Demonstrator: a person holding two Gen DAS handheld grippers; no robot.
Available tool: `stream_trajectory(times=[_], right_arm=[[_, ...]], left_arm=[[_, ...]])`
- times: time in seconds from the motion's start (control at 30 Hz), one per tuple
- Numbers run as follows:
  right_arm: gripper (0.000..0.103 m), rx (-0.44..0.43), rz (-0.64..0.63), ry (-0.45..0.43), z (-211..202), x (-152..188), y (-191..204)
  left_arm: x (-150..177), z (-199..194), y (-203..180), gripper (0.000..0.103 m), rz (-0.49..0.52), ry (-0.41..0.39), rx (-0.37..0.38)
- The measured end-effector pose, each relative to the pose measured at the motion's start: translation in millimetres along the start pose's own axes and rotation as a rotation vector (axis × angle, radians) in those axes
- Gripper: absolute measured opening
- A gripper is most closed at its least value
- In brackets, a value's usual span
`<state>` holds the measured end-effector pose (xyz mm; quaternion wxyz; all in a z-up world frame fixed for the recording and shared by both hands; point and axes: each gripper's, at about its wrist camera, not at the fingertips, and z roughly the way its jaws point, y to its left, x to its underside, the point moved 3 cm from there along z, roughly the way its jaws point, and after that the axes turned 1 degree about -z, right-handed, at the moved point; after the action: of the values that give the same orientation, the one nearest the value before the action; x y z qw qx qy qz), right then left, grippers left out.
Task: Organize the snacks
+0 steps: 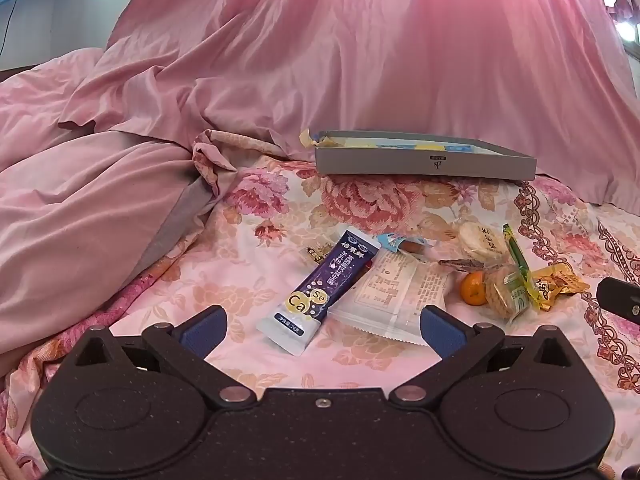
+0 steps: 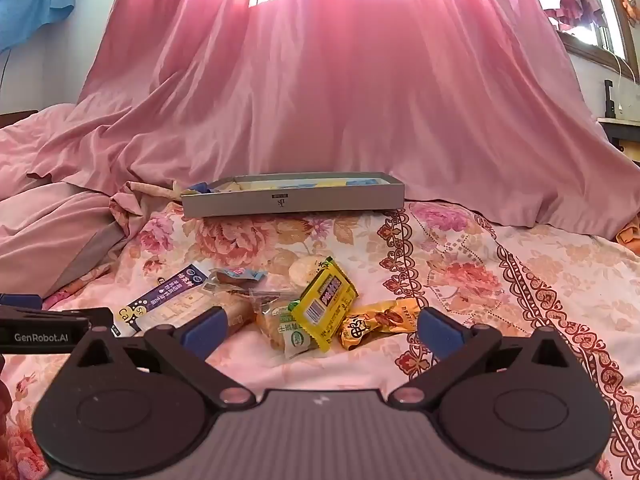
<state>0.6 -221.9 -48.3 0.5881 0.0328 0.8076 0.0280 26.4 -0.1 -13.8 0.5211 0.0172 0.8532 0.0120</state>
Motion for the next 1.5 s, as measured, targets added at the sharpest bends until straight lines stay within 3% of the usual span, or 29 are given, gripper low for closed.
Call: stream_trajectory(times=[1.5], right_arm=[[0.103,0.000,0.007,0.005,-4.3,0.7,-1.8]], left_arm=[[0.0,0.1,0.1,0.102,-0.003,-0.001,0.002]])
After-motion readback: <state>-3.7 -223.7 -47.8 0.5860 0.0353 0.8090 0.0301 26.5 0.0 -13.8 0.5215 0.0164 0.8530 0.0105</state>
